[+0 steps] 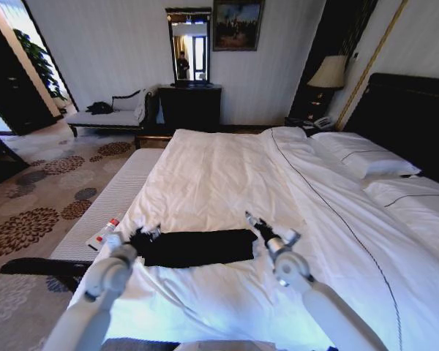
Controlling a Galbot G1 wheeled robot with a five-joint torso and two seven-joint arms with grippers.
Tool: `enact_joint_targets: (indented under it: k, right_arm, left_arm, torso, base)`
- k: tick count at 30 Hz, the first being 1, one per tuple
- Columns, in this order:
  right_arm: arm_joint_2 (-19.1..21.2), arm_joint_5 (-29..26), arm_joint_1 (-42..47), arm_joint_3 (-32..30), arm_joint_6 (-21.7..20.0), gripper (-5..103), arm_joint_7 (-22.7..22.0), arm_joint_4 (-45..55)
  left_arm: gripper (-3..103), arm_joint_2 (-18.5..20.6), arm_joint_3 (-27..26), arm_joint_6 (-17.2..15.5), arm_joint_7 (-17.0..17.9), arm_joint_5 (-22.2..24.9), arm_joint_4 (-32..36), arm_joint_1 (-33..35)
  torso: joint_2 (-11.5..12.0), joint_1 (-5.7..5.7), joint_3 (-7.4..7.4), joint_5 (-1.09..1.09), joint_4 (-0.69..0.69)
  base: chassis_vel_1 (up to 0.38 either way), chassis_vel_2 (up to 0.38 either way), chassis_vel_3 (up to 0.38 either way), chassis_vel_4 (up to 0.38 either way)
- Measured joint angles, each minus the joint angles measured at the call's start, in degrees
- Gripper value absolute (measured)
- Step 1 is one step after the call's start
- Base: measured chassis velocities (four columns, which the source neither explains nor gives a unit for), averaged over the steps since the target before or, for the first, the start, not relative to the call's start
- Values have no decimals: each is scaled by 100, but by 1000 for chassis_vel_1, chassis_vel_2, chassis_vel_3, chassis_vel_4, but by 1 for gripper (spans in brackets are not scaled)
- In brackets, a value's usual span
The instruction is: Fold the clothes on the bed.
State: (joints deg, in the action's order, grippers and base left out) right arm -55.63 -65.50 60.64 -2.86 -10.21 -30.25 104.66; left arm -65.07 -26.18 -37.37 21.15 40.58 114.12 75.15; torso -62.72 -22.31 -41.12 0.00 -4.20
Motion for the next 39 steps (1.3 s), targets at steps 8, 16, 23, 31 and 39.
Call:
enact_joint_targets:
  k: [8,16,23,31,39]
  right_arm:
    - [199,-35,215,264,-789,100,-906,188]
    - [464,-34,967,5,-816,100,-1469,980]
    - [666,-11,1698,-213,-970,100,-2094,1937]
    - [422,171,1487,-999,-456,100,-1779,2502]
    - [-169,-948,1691,-1339,48,100,-999,2010]
  left_arm:
    - [100,15,140,-245,183,-573,324,666]
    - [100,-83,-46,-168,189,-832,1058,1534]
    - [100,-19,-286,-180,192,-838,1616,2046]
    - [100,-142,-1203,689,-234,709,2674,1535]
    - [100,-625,-2104,840,-147,1743,2968,1294]
  torso:
    - [0,0,1,1,0]
    - [-1,2,2,0,0]
    - [-1,3,2,0,-1]
    - [-1,1,1,0,-2]
    - [-1,1,1,-2,0]
  base:
    - [0,0,0,0]
    - [0,0,0,0]
    - [0,0,0,0]
    - [0,0,0,0]
    - [0,0,0,0]
